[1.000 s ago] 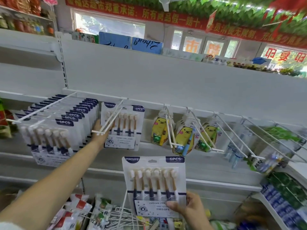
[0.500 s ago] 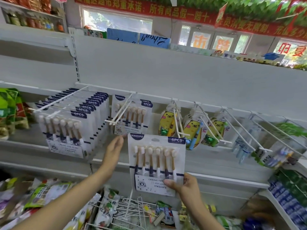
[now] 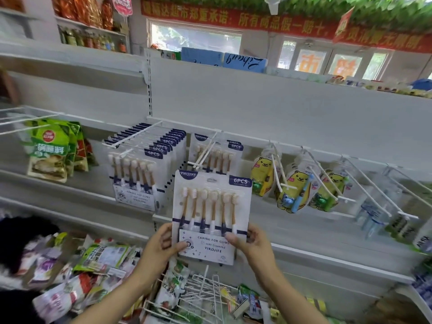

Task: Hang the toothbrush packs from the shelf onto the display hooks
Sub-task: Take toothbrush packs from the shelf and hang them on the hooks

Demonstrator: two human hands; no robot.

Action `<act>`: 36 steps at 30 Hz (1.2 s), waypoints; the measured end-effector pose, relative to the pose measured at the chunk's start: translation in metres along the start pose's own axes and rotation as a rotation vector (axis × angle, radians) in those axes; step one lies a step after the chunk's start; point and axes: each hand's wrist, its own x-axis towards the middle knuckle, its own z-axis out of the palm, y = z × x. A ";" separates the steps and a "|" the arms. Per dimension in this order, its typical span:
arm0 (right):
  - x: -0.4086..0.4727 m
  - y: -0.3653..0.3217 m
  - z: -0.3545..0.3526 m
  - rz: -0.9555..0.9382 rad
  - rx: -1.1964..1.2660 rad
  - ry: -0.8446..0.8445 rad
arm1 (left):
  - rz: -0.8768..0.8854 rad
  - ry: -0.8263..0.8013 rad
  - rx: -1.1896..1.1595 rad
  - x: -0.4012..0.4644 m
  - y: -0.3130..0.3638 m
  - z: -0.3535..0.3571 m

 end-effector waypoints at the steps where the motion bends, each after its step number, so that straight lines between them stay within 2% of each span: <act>1: 0.004 -0.006 0.002 -0.031 0.015 0.005 | 0.009 0.014 0.012 0.000 0.000 -0.005; 11: 0.040 -0.029 0.025 -0.211 -0.028 -0.014 | 0.045 0.120 0.049 -0.003 0.002 -0.025; 21: 0.067 -0.029 0.030 -0.176 0.088 0.069 | 0.056 0.179 0.013 0.028 0.000 -0.021; 31: 0.138 -0.017 0.019 -0.157 0.047 0.174 | -0.229 0.254 -0.191 0.102 -0.028 0.010; 36: 0.184 -0.011 0.012 -0.148 -0.023 0.223 | -0.285 0.279 -0.288 0.155 -0.033 0.024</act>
